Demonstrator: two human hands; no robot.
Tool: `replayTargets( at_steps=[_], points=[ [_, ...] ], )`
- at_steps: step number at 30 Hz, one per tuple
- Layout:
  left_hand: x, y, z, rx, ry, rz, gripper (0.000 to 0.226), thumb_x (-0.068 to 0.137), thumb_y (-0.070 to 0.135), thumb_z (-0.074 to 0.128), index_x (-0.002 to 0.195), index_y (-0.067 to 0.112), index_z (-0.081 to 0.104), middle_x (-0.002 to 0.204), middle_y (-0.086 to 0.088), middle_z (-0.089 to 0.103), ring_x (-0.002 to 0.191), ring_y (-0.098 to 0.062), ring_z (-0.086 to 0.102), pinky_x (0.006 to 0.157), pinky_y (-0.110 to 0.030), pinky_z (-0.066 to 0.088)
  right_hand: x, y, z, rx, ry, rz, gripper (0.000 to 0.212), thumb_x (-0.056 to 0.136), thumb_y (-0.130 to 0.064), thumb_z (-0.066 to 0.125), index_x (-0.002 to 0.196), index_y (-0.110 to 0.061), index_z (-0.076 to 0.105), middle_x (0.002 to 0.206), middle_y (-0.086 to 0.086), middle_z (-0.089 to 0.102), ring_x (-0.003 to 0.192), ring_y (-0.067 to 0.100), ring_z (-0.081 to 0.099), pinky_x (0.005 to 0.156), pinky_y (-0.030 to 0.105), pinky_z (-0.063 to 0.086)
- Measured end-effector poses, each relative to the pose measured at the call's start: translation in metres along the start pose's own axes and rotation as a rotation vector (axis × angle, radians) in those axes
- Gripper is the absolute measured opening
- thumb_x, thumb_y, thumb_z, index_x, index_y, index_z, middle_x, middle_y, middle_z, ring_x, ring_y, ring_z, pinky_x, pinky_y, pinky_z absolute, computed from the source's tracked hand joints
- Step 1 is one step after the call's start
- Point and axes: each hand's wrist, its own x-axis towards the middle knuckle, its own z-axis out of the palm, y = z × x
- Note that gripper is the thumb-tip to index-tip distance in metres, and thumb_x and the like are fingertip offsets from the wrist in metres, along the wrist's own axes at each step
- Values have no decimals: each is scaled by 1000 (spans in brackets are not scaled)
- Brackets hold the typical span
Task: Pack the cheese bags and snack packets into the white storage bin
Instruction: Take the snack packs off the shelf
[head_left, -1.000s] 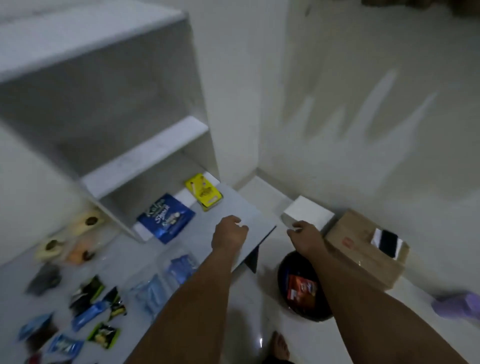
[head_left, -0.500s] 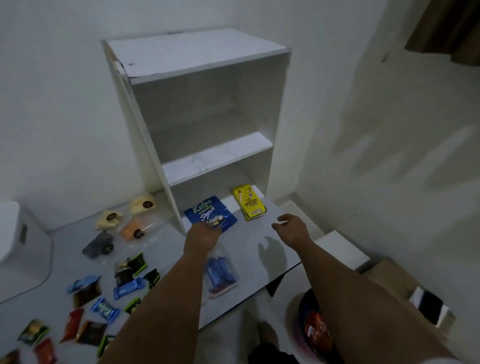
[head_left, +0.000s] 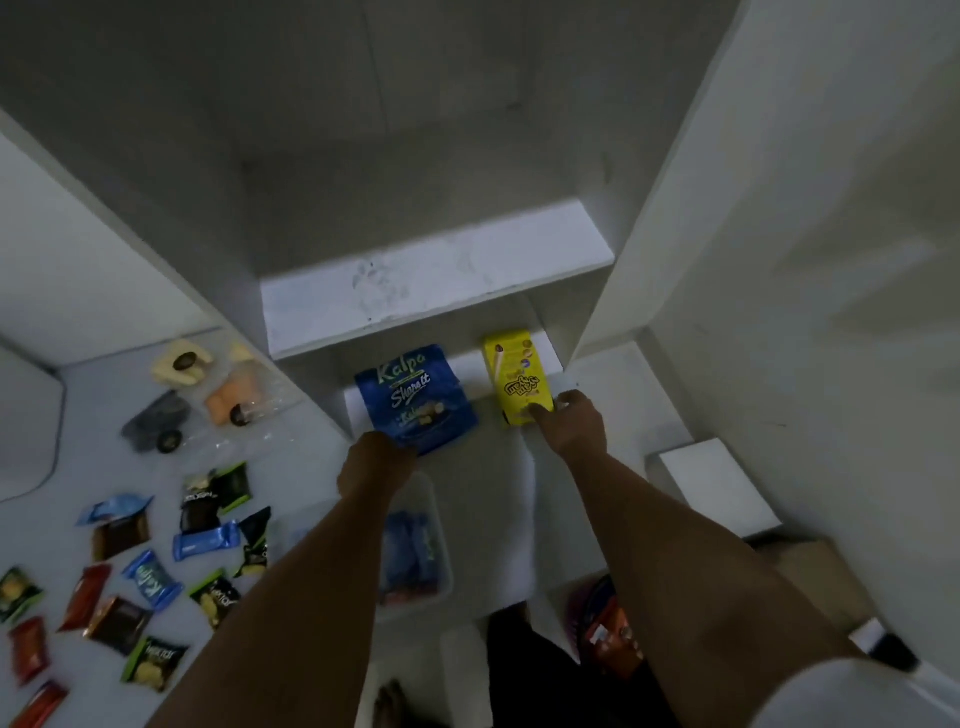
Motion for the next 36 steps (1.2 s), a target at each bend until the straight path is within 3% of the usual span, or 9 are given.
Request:
replayTargets(
  at_steps=[4,8,11,15,21,25,27,30,36],
  points=[
    [18,3,12,-64,17,-106,48,88,43,68,120,8,63,117,-18,68,103,-37,65,81,-36,50,35,0,8,-30,-59,50,83,73,-57,78,138,-15,49,136,12,58,126,33,55,99,39,47],
    [34,5,20,-98,70,-166,63,83,52,73,123,5,62,120,-21,67,108,-40,64,85,-39,51,54,-2,20,-81,-127,24,68,69,-57,77,122,-19,58,115,7,68,107,30,65,78,31,46],
    [49,6,19,-139,83,-191,74,75,60,78,122,4,62,117,-20,68,105,-40,65,79,-38,49,68,-2,34,-106,-132,7,73,54,-66,71,111,-21,63,101,4,71,94,27,69,76,33,54],
    [65,3,21,-216,92,-256,83,66,60,85,121,3,62,116,-20,69,105,-41,66,87,-44,56,72,-7,43,-78,-164,8,53,58,-46,79,102,-19,67,87,0,71,80,22,69,69,30,52],
    [69,5,20,-303,121,-247,45,83,36,78,106,-1,67,106,-21,70,96,-38,66,75,-36,49,72,-1,45,259,-296,128,18,76,-27,84,85,-19,72,87,9,77,72,27,67,67,35,55],
    [57,7,8,-388,147,-108,22,85,21,74,74,7,61,89,-18,69,87,-35,67,75,-38,54,54,-4,33,509,-279,227,25,87,-32,77,94,-9,70,95,20,76,66,26,62,57,32,53],
    [44,5,2,-527,150,-46,15,83,16,77,88,10,64,95,-15,68,92,-35,67,84,-44,59,41,-4,25,554,-224,204,32,88,-32,77,99,-4,68,95,24,75,60,26,61,52,33,55],
    [22,5,-6,-648,63,22,21,86,10,74,106,10,67,103,-15,71,92,-34,69,80,-45,61,13,6,13,591,-148,179,32,88,-31,76,105,-7,64,95,22,74,65,26,67,68,52,62],
    [-30,6,-10,-649,-157,180,14,91,6,69,104,8,67,98,-15,70,84,-29,68,75,-44,61,-72,62,-13,685,21,191,24,86,-28,77,103,-13,66,102,20,74,72,27,67,63,40,60]
  ],
)
